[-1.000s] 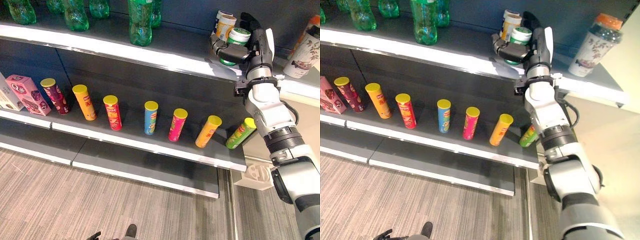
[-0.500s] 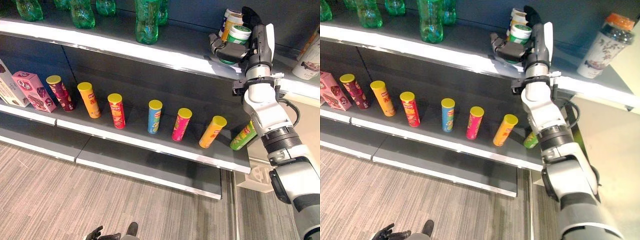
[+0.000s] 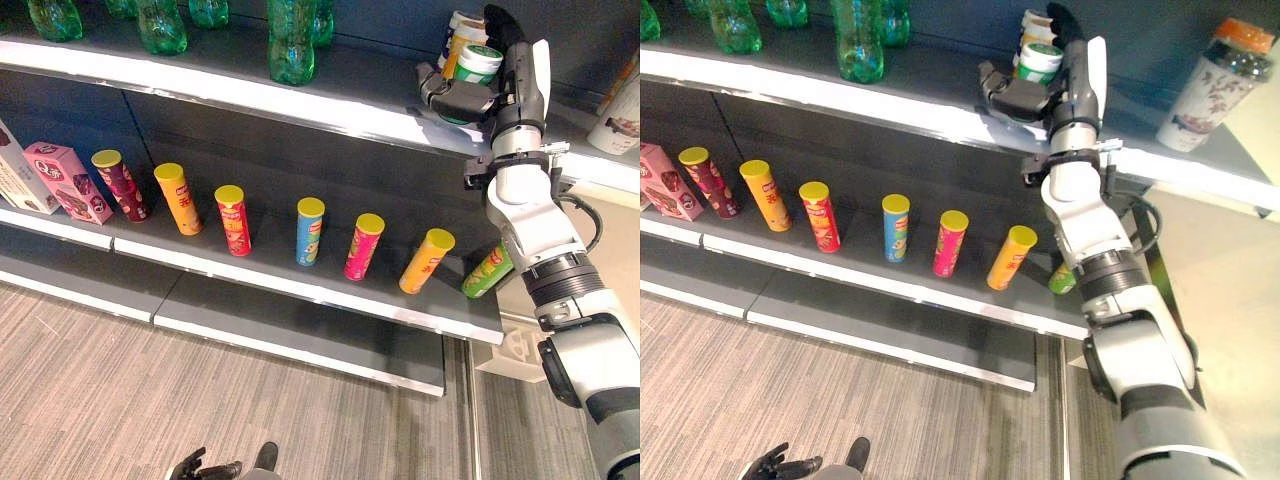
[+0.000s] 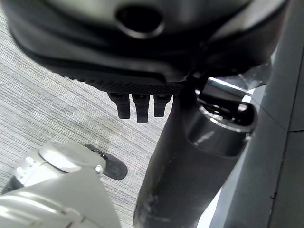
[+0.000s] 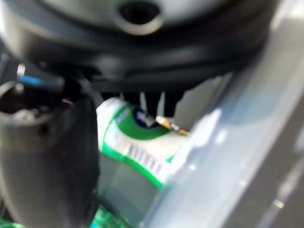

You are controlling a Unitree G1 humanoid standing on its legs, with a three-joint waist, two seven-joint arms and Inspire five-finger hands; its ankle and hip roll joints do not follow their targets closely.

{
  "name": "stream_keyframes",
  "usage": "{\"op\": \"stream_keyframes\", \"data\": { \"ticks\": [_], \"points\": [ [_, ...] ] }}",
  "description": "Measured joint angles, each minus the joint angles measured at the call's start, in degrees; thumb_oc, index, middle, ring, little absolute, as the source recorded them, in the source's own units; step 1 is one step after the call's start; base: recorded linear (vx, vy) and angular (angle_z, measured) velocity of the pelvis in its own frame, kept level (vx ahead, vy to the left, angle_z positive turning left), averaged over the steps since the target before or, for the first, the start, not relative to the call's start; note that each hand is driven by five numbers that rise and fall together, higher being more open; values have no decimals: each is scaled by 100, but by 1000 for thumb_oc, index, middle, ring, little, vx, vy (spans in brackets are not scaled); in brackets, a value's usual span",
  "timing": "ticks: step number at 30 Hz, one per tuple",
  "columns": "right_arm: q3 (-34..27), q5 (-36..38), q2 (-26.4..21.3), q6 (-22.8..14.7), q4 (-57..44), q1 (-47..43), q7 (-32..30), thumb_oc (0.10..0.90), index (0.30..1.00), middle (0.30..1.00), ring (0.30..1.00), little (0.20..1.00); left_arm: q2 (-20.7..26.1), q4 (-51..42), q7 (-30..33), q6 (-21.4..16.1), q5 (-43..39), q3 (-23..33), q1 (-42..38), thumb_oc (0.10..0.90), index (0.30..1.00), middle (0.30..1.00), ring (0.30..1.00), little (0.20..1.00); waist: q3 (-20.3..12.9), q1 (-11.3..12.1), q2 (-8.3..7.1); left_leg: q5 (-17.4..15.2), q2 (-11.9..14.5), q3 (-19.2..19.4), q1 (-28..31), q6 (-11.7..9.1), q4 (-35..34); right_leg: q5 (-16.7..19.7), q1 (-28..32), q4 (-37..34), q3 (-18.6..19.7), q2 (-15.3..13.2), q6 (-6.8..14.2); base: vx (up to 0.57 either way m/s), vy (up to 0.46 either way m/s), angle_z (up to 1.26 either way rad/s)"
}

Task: Put the goods on the table back onto the shelves and tidy them up.

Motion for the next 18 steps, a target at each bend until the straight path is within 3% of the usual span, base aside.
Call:
{"op": "stream_keyframes", "data": {
  "ticks": [12,18],
  "points": [
    [-797,-476,-285,-62,-1936,192,-383,800,900,900,900,900,-5,-134,-1,6,64,11,-70,800,900,900,900,900,178,16,115,0,-31,-77,-61,1,2,-2,-3,2,-125,-9,2,6,-7,4],
    [-1908,-409,-498,-568,-3166,856,-620,800,900,900,900,900,-11,-32,1,12,153,38,-192,800,900,900,900,900,218,-76,31,0,-35,-54,-4,0,-1,-2,47,2,-109,-21,3,1,-4,-1]
  ]
}}
